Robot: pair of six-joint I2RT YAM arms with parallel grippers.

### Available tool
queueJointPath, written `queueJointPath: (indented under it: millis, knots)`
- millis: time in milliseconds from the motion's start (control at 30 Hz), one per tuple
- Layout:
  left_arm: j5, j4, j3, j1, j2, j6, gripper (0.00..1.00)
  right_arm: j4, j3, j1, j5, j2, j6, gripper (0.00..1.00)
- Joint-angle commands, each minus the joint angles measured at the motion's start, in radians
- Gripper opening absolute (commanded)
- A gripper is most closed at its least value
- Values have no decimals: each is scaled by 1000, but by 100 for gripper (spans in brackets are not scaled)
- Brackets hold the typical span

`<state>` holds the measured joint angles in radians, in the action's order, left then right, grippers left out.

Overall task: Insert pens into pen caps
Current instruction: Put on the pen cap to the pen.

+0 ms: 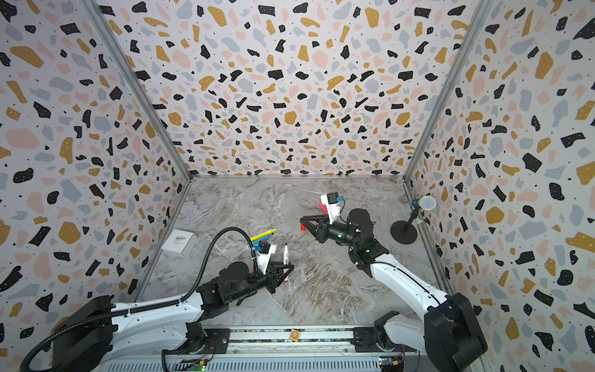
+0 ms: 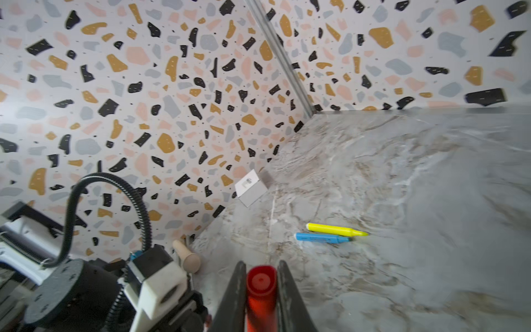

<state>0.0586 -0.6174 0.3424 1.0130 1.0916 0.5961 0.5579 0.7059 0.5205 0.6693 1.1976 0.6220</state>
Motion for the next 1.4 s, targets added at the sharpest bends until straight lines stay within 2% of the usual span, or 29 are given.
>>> queueJointPath:
  millis: [0,300,1367]
  knots:
    - [-14,-106,55,22,33,-3,0,176,25,33,67,7,90,0]
    - [-22,-100,74,27,38,-10,0,199,6,91,69,25,91,0]
    - [-38,-72,86,27,1,-21,0,171,-41,117,76,16,70,0]
